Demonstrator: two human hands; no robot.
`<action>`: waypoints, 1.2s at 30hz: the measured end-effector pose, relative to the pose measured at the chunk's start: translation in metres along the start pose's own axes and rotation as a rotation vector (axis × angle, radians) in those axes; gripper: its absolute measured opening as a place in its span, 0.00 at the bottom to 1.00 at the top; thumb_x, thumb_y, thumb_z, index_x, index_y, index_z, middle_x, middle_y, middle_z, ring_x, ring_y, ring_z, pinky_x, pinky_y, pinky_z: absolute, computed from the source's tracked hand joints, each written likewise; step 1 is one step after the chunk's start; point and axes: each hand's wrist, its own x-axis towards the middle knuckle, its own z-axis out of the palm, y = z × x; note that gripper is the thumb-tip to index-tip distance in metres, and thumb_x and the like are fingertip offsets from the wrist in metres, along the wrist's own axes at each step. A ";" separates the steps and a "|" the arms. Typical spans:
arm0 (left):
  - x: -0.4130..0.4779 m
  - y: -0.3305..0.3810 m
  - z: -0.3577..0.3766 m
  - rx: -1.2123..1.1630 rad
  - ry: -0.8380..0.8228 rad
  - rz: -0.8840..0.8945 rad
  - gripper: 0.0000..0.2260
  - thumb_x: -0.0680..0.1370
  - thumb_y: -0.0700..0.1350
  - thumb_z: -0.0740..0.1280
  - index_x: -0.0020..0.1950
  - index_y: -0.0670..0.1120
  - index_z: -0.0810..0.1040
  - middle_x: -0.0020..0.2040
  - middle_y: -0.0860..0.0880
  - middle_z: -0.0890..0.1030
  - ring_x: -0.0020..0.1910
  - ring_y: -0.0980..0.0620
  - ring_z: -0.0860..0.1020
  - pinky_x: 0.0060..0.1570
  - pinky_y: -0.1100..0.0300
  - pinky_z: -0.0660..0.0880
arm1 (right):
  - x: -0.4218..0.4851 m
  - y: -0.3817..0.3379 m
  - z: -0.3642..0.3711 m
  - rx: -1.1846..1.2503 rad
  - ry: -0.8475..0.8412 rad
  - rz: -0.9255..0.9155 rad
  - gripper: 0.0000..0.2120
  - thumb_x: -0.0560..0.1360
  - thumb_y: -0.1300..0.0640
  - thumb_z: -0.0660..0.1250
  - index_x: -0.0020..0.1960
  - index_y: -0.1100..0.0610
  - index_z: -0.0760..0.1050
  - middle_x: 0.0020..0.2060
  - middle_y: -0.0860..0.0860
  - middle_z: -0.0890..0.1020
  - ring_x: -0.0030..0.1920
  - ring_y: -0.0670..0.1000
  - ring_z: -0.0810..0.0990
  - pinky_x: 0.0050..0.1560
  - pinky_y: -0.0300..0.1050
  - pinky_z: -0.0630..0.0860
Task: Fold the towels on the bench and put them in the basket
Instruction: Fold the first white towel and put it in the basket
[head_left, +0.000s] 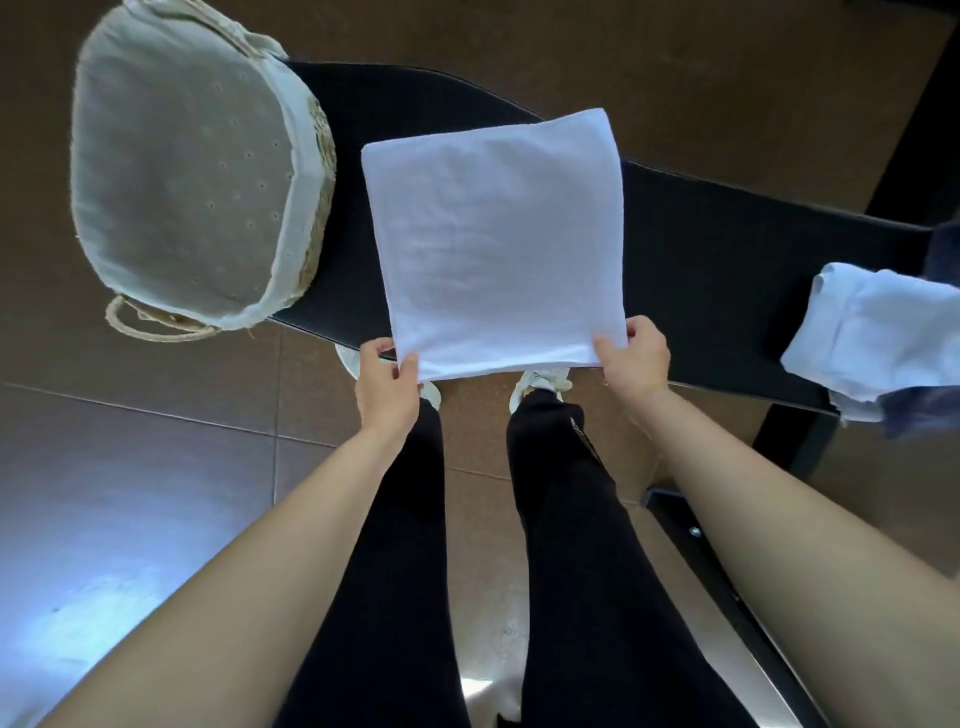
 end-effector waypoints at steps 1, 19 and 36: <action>-0.009 0.000 -0.003 -0.013 0.019 -0.004 0.10 0.82 0.47 0.67 0.62 0.53 0.70 0.45 0.49 0.82 0.40 0.49 0.84 0.53 0.48 0.83 | -0.004 0.004 -0.004 -0.007 -0.012 -0.001 0.10 0.77 0.54 0.69 0.53 0.58 0.74 0.49 0.55 0.82 0.43 0.55 0.80 0.51 0.60 0.80; 0.033 0.106 -0.049 -0.553 -0.259 -0.056 0.15 0.79 0.29 0.66 0.63 0.41 0.82 0.50 0.46 0.88 0.47 0.51 0.86 0.44 0.64 0.80 | 0.014 -0.105 -0.067 0.225 -0.235 -0.250 0.09 0.80 0.61 0.70 0.59 0.55 0.81 0.52 0.50 0.86 0.47 0.51 0.88 0.45 0.44 0.84; 0.096 0.146 -0.004 -0.175 0.119 0.236 0.08 0.82 0.45 0.66 0.60 0.47 0.75 0.41 0.51 0.83 0.32 0.52 0.83 0.43 0.52 0.82 | 0.084 -0.159 -0.035 -0.277 0.140 -0.358 0.15 0.81 0.45 0.67 0.56 0.56 0.80 0.49 0.51 0.82 0.50 0.49 0.80 0.49 0.43 0.75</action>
